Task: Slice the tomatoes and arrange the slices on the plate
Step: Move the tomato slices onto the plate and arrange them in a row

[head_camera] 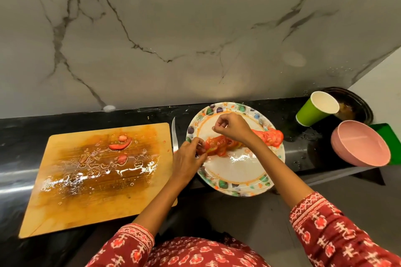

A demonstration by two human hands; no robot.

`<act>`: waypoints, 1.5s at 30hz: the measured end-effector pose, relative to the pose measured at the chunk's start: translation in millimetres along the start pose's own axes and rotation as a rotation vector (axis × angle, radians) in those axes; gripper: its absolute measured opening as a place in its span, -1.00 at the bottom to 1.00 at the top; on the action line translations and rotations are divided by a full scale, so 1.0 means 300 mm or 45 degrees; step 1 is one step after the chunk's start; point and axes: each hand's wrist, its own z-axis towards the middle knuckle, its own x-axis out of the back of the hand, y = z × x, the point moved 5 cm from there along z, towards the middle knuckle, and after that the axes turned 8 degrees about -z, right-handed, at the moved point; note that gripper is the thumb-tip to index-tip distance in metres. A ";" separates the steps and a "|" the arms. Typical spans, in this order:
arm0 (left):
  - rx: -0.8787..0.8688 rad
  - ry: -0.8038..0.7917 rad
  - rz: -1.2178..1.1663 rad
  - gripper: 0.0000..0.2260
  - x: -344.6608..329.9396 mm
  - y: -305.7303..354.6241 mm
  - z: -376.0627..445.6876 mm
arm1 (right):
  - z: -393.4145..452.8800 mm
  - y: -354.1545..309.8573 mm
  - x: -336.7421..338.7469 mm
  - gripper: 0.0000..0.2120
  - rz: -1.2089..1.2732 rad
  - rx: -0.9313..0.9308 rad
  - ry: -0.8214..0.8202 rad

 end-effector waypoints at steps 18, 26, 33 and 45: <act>0.217 0.391 -0.080 -0.80 0.295 -0.176 -0.110 | 0.046 -0.203 -0.126 -0.91 0.058 0.166 -0.117; 0.415 0.604 0.008 -0.86 0.594 -0.377 -0.211 | 0.072 -0.494 -0.327 -0.86 0.029 0.350 -0.270; 0.474 0.498 0.029 -0.81 0.712 -0.491 -0.216 | 0.109 -0.692 -0.440 -0.82 -0.061 0.468 -0.283; 0.385 0.326 0.029 -0.81 0.714 -0.519 -0.153 | 0.084 -0.762 -0.500 -0.89 -0.239 0.590 -0.313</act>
